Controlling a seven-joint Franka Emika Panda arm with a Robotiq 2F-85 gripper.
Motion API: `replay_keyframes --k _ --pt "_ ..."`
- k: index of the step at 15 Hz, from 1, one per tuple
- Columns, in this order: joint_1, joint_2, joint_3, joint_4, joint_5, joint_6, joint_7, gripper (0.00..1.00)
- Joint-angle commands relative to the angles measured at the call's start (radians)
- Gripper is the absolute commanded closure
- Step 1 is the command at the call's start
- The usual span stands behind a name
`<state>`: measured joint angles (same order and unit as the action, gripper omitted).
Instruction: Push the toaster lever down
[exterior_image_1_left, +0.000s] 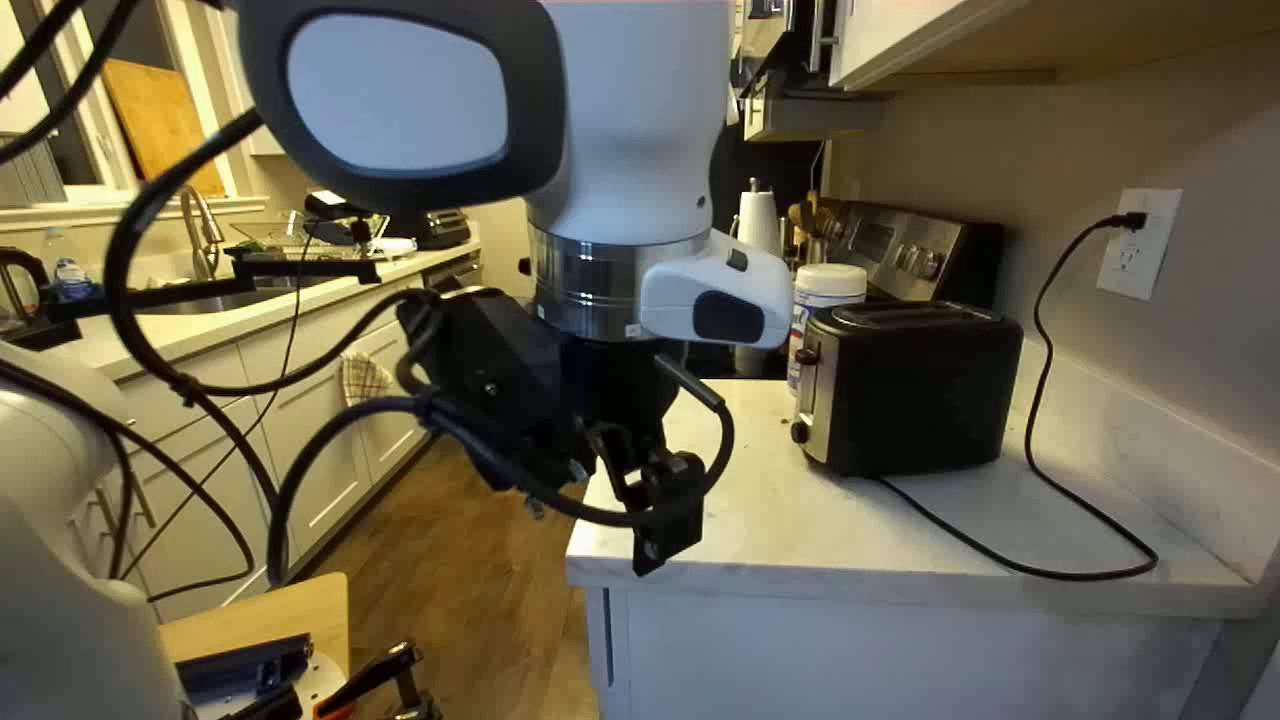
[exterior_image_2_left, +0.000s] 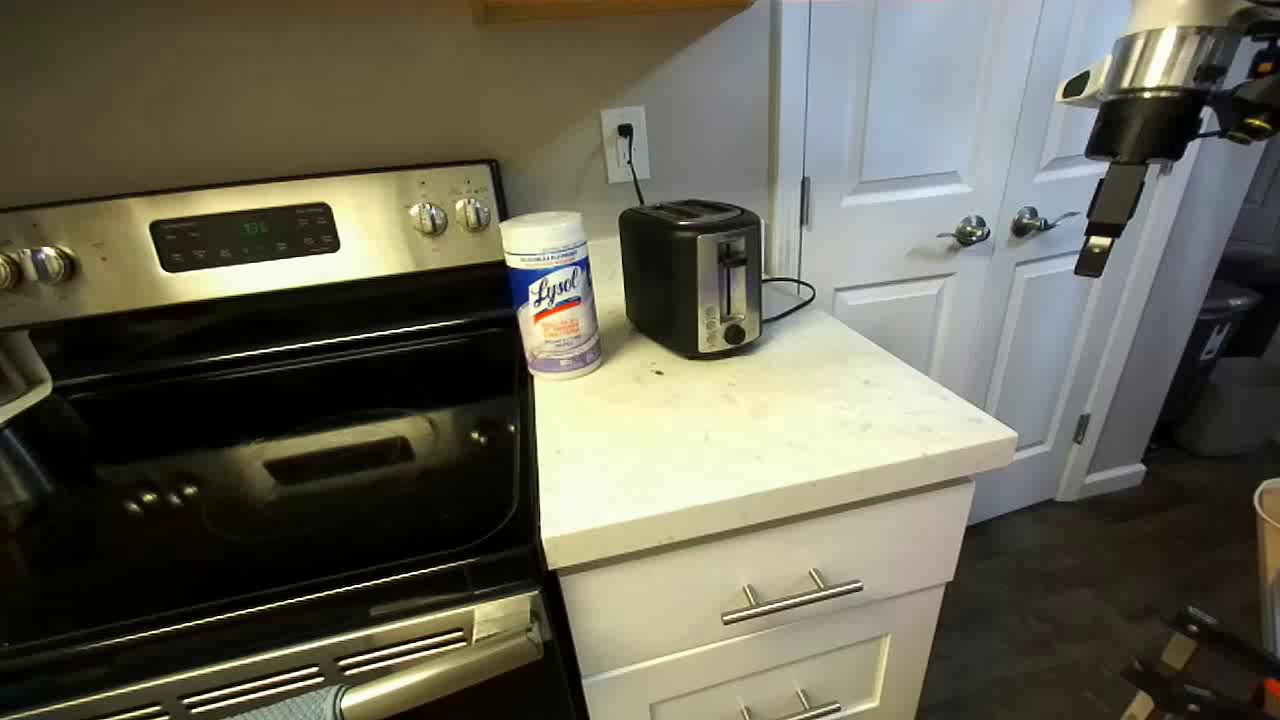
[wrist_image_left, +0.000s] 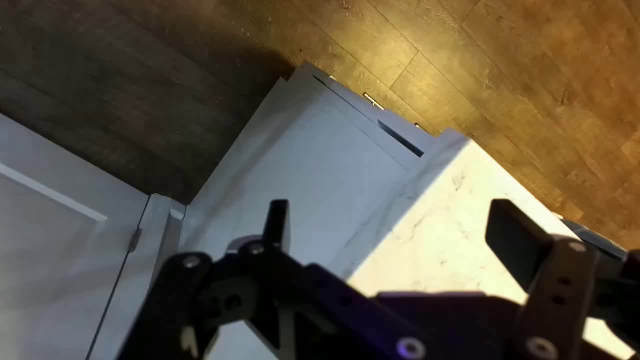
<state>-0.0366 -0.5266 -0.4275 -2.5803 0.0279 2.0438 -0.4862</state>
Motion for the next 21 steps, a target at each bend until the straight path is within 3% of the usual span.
replay_keyframes --k 1,7,13,16,21 --pt "-0.036 0.008 0.034 0.001 0.021 -0.002 -0.017 0.0" --pt "-0.037 0.017 0.039 0.005 0.021 0.006 -0.007 0.0" --pt "0.004 0.075 0.096 0.033 0.132 0.156 0.042 0.0" --pt "0.049 0.143 0.148 0.089 0.208 0.243 0.075 0.0" --pt "0.085 0.278 0.237 0.257 0.255 0.258 0.184 0.0"
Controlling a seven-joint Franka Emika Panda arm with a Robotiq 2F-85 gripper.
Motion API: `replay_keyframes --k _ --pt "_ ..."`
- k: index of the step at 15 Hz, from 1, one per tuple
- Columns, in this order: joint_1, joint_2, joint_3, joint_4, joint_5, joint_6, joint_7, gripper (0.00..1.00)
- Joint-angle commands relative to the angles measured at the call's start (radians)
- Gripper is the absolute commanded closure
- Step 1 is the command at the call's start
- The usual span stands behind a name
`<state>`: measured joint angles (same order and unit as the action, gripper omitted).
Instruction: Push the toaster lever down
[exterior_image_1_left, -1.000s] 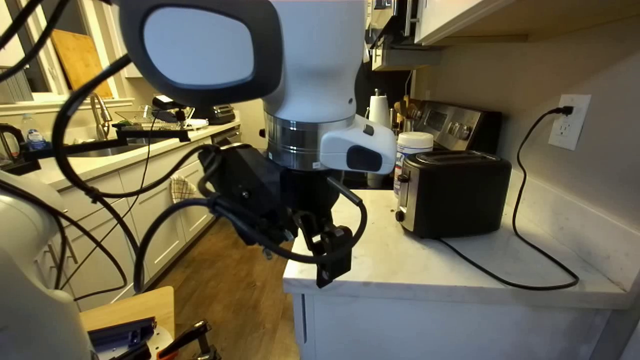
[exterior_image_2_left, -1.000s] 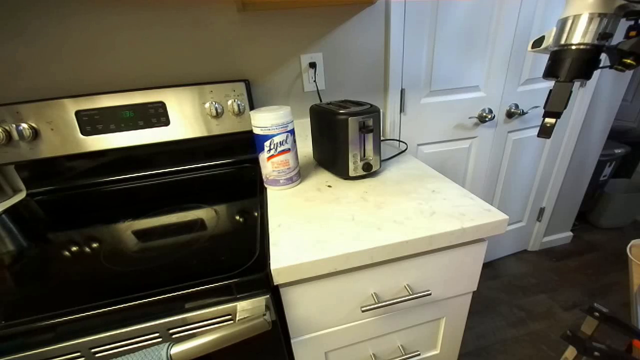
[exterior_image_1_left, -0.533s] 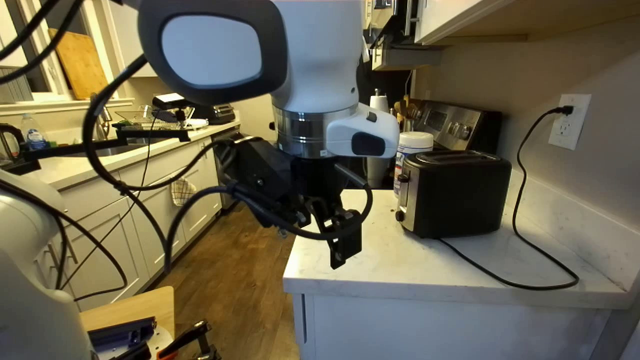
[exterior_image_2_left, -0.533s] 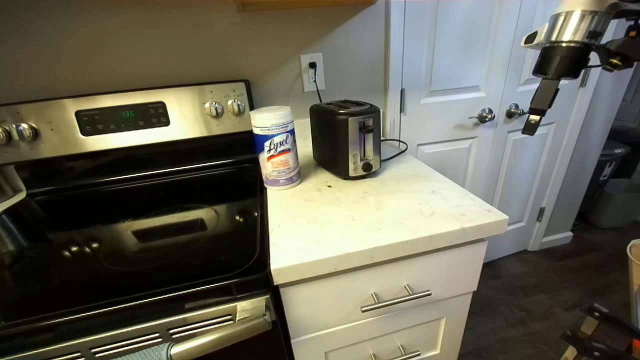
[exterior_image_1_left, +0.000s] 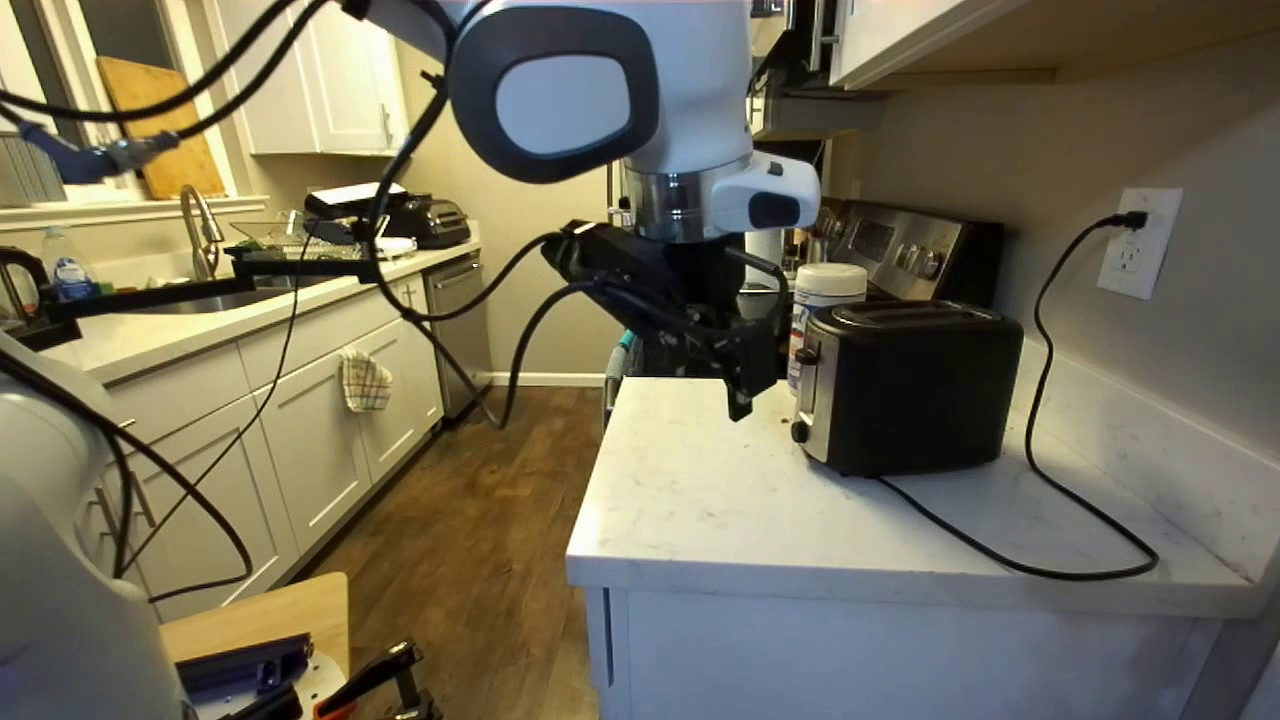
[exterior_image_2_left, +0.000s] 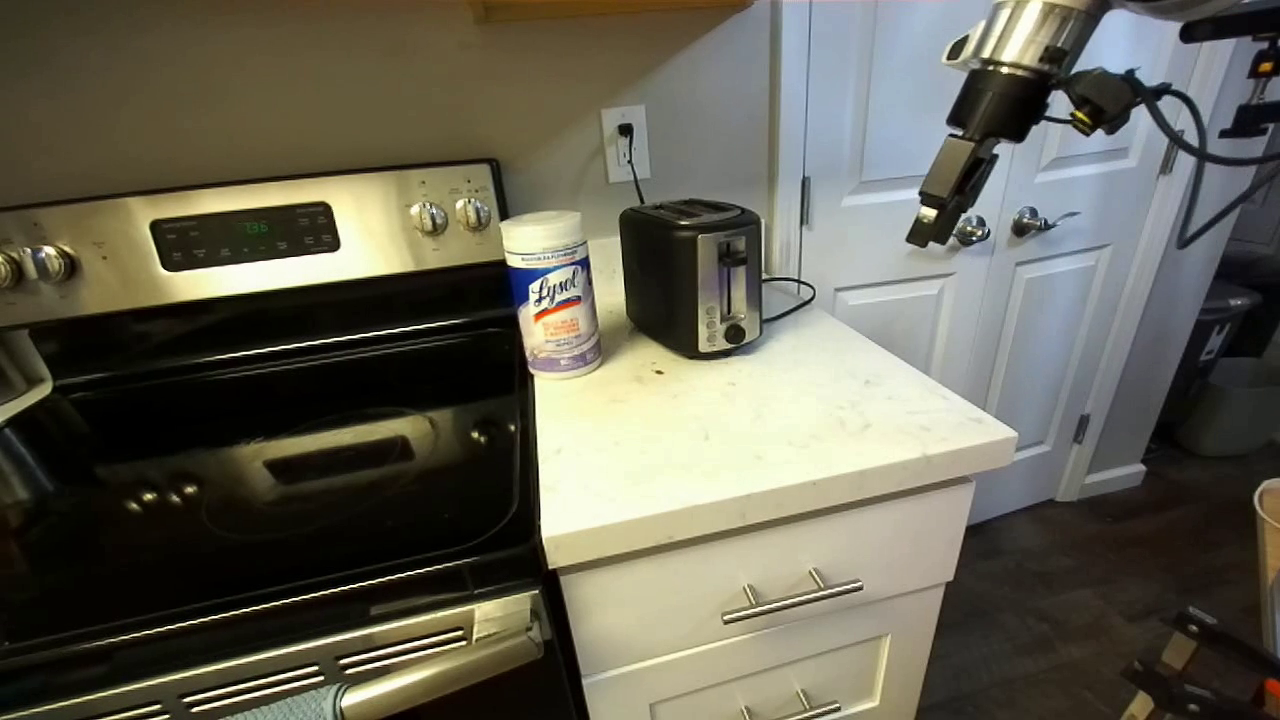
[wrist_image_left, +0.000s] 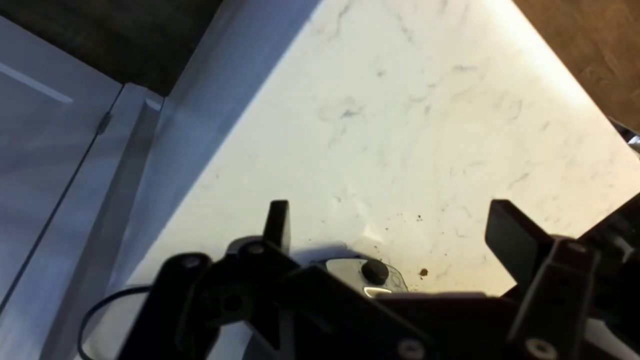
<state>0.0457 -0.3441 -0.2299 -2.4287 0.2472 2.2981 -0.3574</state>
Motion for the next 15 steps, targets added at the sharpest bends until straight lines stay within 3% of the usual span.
replay_keyframes --k 1,2,11,13,15 --pt "-0.001 0.123 0.053 0.146 0.036 -0.011 0.081 0.13" --pt "-0.004 0.146 0.062 0.179 0.038 -0.017 0.099 0.27" --pt "-0.027 0.312 0.112 0.42 0.084 -0.041 0.194 0.87" --pt "-0.027 0.339 0.127 0.445 0.097 -0.041 0.197 0.98" --pt "-0.028 0.372 0.142 0.468 0.099 -0.035 0.204 1.0"
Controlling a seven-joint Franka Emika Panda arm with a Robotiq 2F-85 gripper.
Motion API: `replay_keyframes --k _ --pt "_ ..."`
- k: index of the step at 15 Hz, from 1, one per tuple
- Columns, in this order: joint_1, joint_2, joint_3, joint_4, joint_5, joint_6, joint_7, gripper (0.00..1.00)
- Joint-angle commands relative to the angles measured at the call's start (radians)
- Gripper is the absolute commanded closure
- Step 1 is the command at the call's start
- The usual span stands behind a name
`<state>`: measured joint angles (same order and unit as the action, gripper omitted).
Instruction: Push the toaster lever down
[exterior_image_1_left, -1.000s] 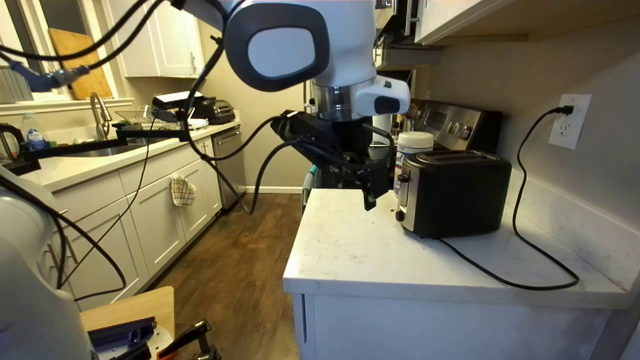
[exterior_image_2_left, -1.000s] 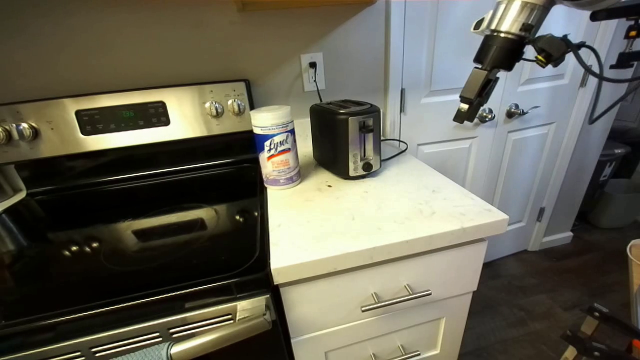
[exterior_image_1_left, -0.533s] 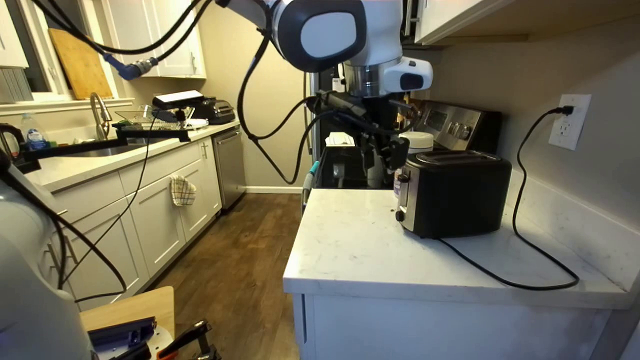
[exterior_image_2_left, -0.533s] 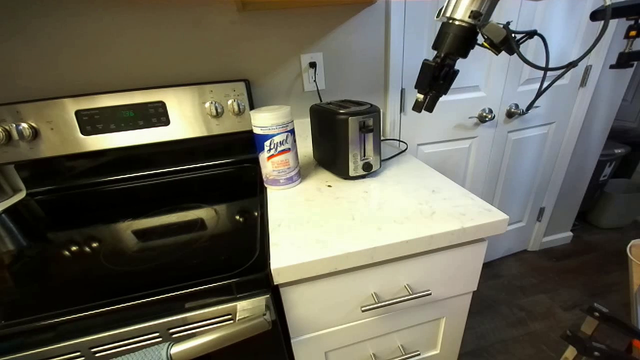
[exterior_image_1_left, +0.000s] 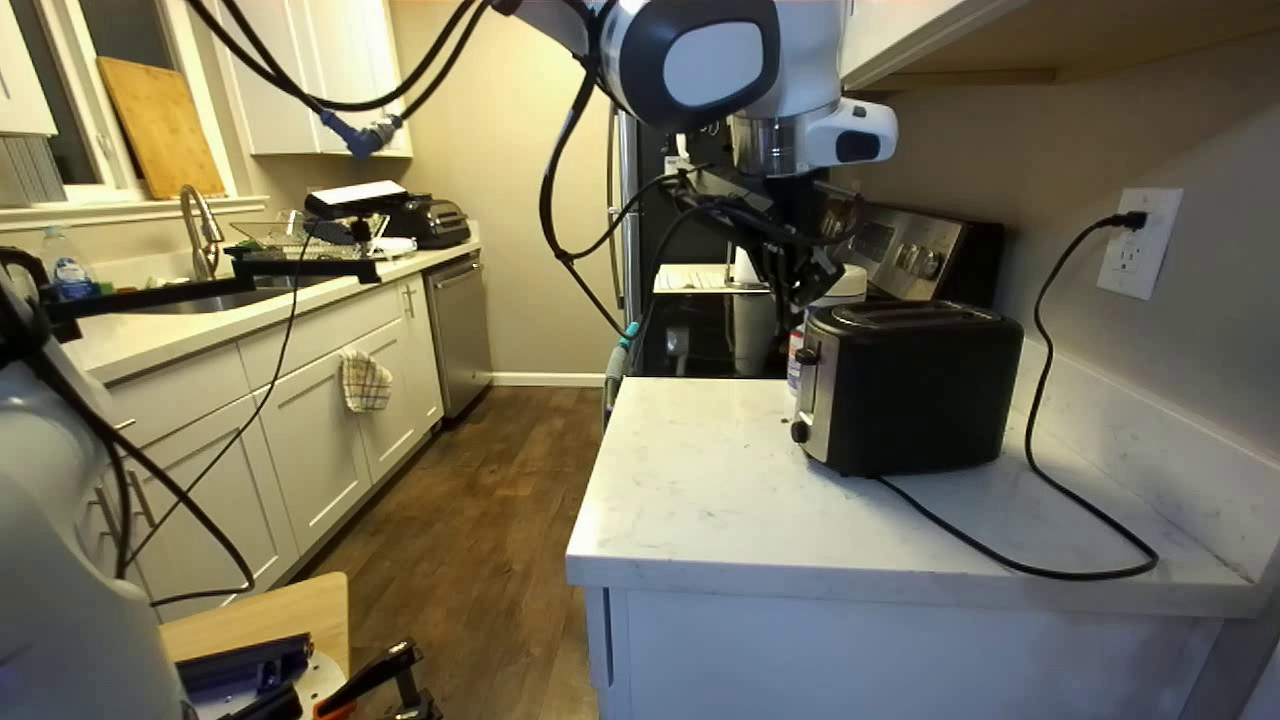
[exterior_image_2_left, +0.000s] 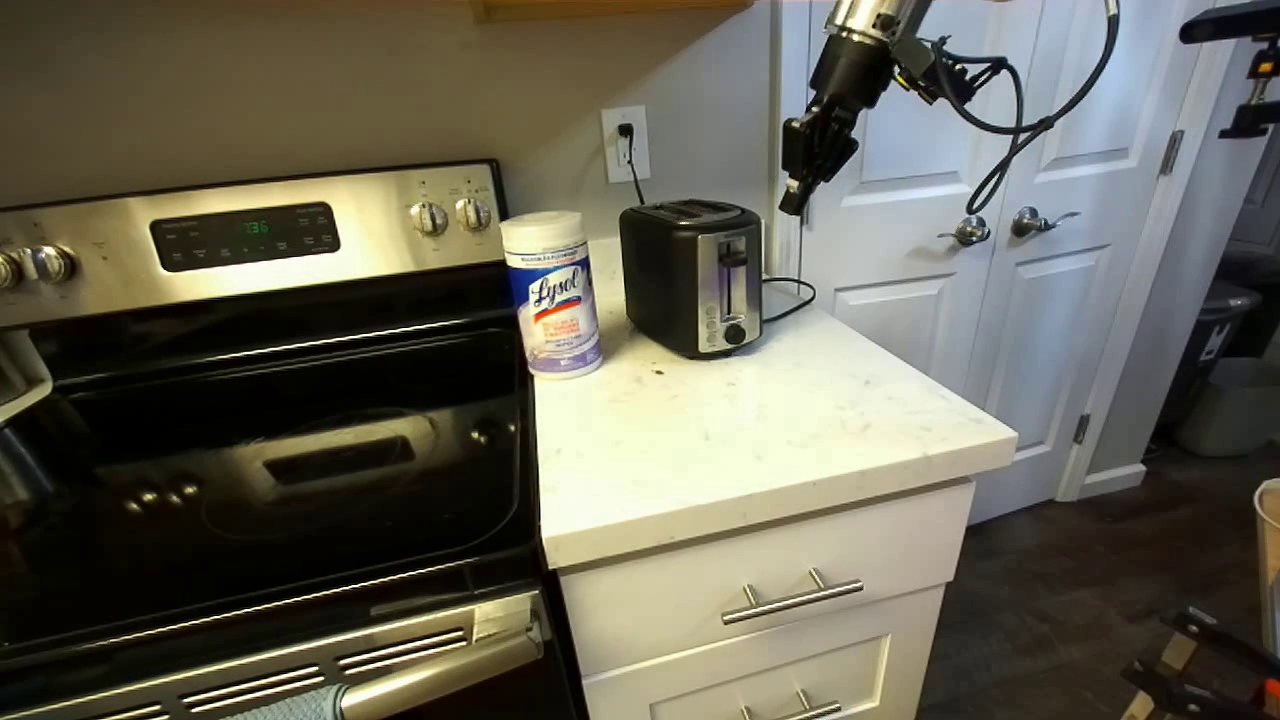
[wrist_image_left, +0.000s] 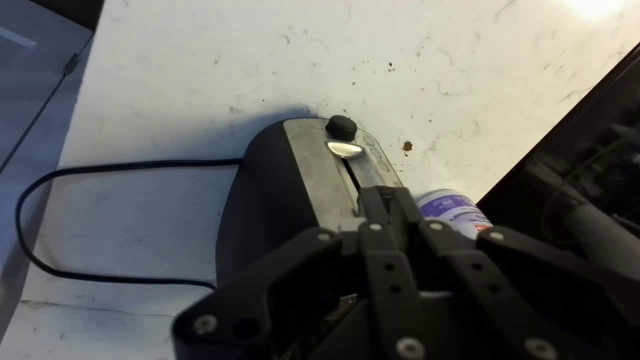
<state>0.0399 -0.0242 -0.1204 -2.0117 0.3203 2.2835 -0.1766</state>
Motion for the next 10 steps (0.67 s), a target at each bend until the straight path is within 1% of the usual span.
replay_keyframes --k 1,10 --pt "-0.024 0.066 0.039 0.061 0.024 -0.018 0.029 1.0" --pt "-0.039 0.189 0.071 0.153 -0.015 0.013 0.08 1.0"
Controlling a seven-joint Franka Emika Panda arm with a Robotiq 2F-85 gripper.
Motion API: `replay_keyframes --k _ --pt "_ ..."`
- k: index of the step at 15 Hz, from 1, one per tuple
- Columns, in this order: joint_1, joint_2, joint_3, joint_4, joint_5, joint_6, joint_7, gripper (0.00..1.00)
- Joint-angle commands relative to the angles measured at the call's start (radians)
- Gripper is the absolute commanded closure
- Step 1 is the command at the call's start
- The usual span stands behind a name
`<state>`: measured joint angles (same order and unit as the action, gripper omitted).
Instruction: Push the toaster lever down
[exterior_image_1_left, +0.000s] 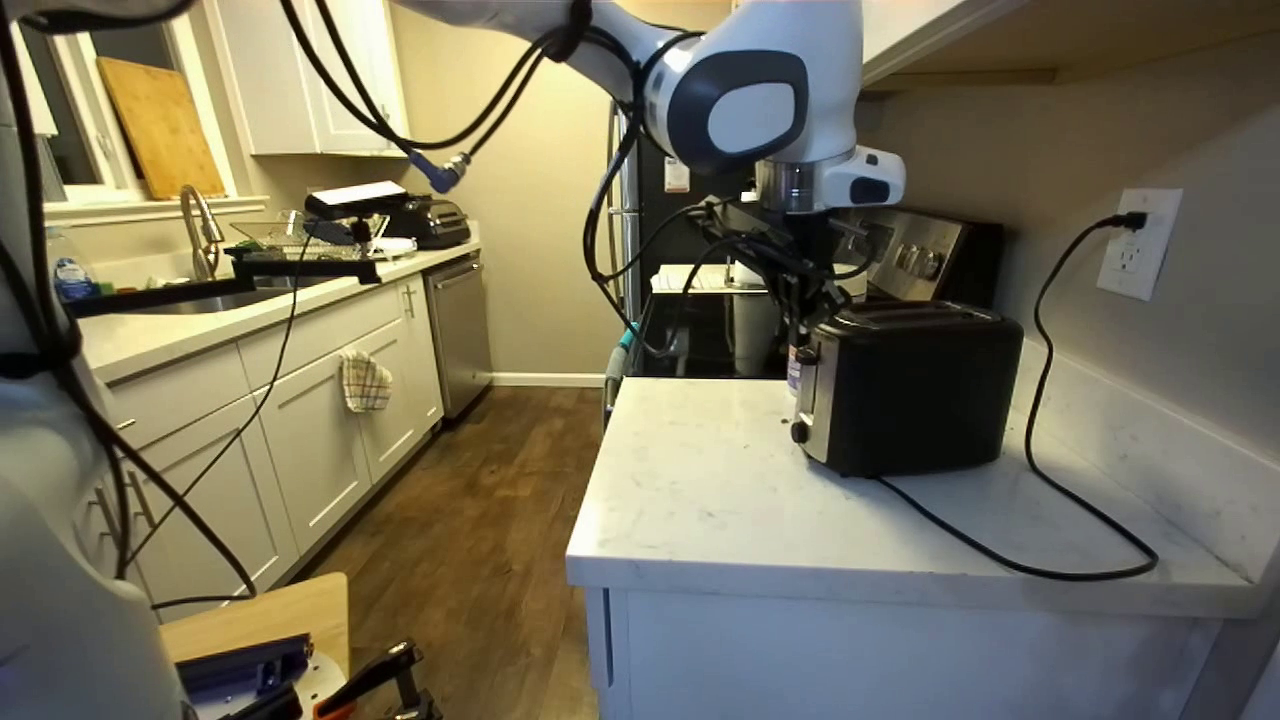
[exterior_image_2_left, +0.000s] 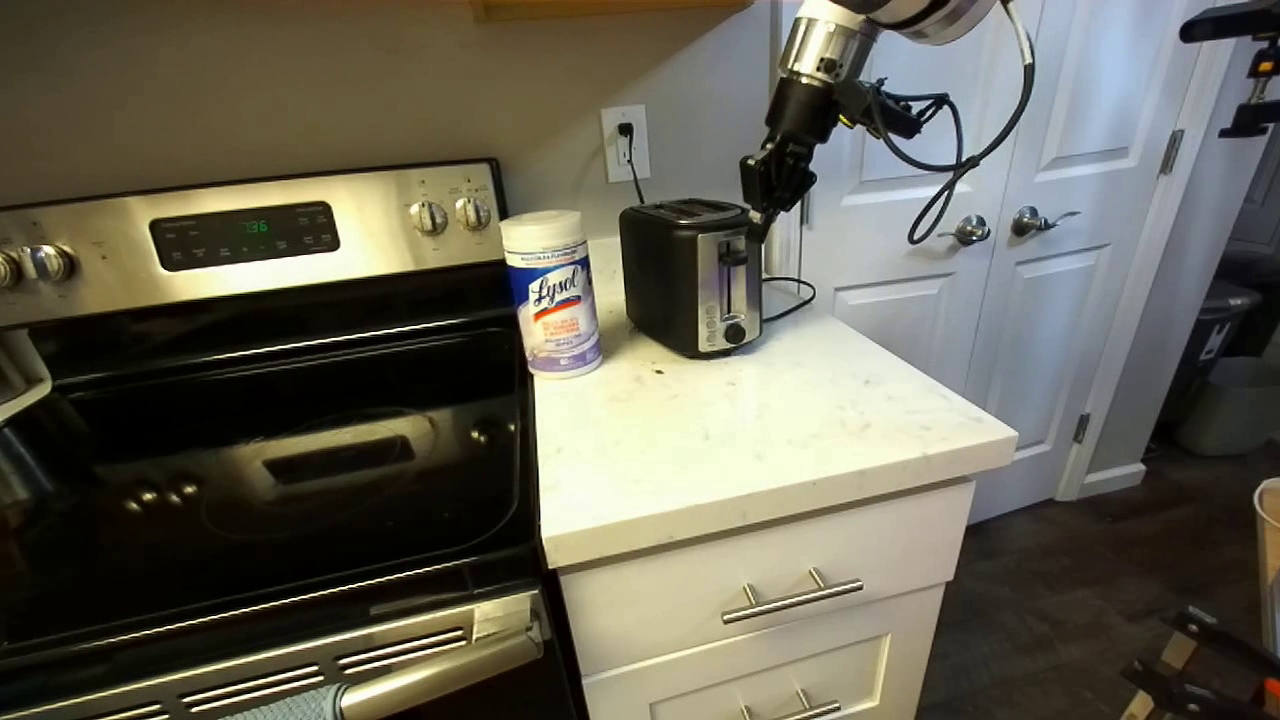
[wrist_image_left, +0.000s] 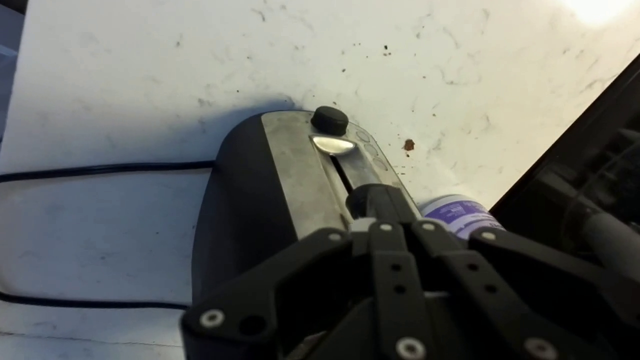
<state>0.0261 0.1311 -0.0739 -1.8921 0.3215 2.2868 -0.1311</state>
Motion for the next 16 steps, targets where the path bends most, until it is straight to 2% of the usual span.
replay_keyframes --k 1,8,16 --pt "-0.027 0.042 0.026 0.038 -0.019 0.012 0.035 1.0" --pt "-0.034 0.068 0.048 0.05 0.0 0.055 0.013 1.0" --pt "-0.03 0.108 0.055 0.036 -0.027 0.09 0.029 1.0"
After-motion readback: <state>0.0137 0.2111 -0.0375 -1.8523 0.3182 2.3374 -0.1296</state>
